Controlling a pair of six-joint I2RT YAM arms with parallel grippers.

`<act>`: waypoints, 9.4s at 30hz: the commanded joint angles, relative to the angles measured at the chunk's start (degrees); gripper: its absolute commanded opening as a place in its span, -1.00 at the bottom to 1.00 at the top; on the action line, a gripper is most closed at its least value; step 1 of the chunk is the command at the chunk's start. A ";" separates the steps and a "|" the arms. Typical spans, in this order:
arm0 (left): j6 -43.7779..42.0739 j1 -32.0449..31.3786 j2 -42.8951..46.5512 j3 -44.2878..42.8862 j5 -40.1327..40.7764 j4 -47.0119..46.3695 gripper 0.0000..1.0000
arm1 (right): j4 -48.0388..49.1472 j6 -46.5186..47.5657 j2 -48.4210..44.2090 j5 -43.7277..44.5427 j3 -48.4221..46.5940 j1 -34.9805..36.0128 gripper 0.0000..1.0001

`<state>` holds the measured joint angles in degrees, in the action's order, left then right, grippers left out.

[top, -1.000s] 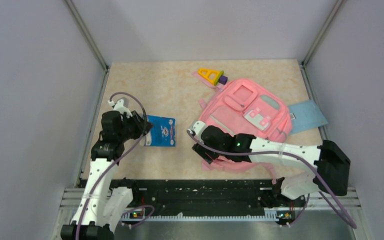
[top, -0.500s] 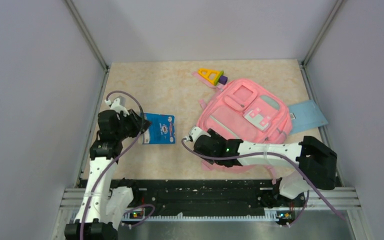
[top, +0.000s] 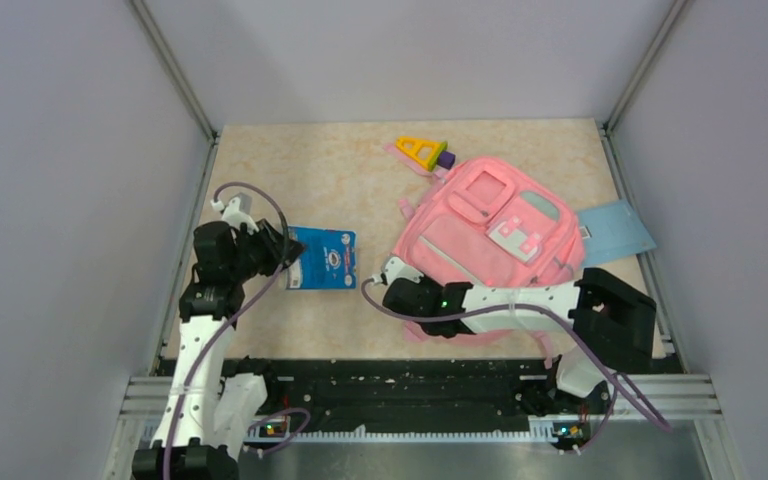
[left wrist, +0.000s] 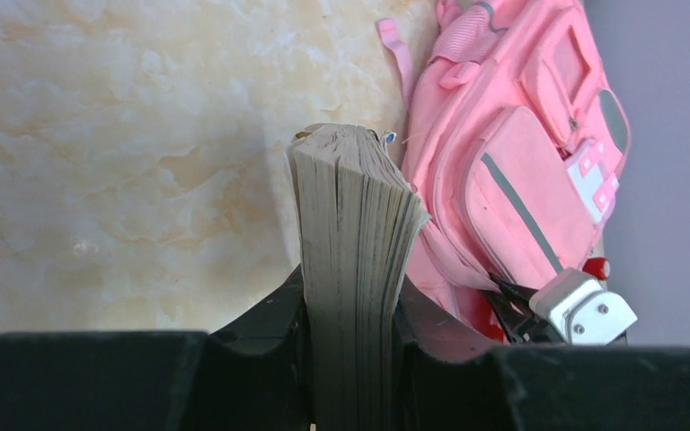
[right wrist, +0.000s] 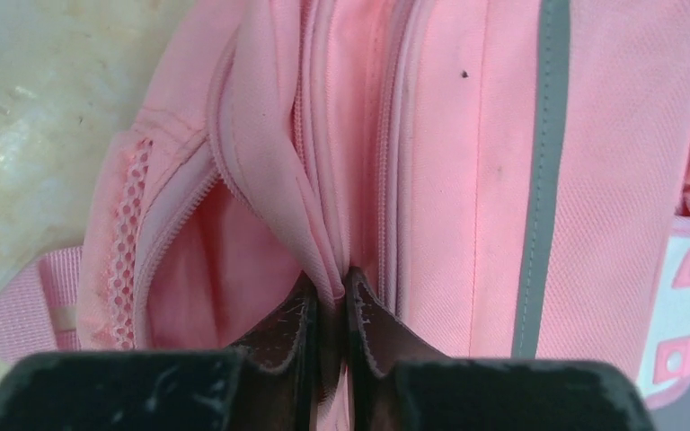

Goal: Pack the student bag
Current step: Place the book in the student bag, then adjust the student bag at the center of the board, then zip the student bag at the center of the board.

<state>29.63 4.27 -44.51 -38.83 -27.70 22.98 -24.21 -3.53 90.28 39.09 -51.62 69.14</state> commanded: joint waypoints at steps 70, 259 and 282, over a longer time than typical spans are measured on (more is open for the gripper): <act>-3.19 -49.82 -21.44 0.66 47.49 -26.44 0.85 | 12.87 0.72 -24.52 5.69 -16.90 -2.42 -1.00; 18.02 -52.36 4.23 38.57 51.56 -49.25 0.01 | 20.07 -55.38 -50.30 -36.19 15.31 -38.21 -1.00; 20.30 -51.30 -30.17 33.83 43.20 -75.17 -0.15 | 20.73 -55.44 -50.29 -36.34 14.79 -38.21 -1.00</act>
<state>49.45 -47.29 -71.31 -3.49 17.56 -43.64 -14.52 -57.34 41.32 4.86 -31.59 30.94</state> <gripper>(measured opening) 0.424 0.028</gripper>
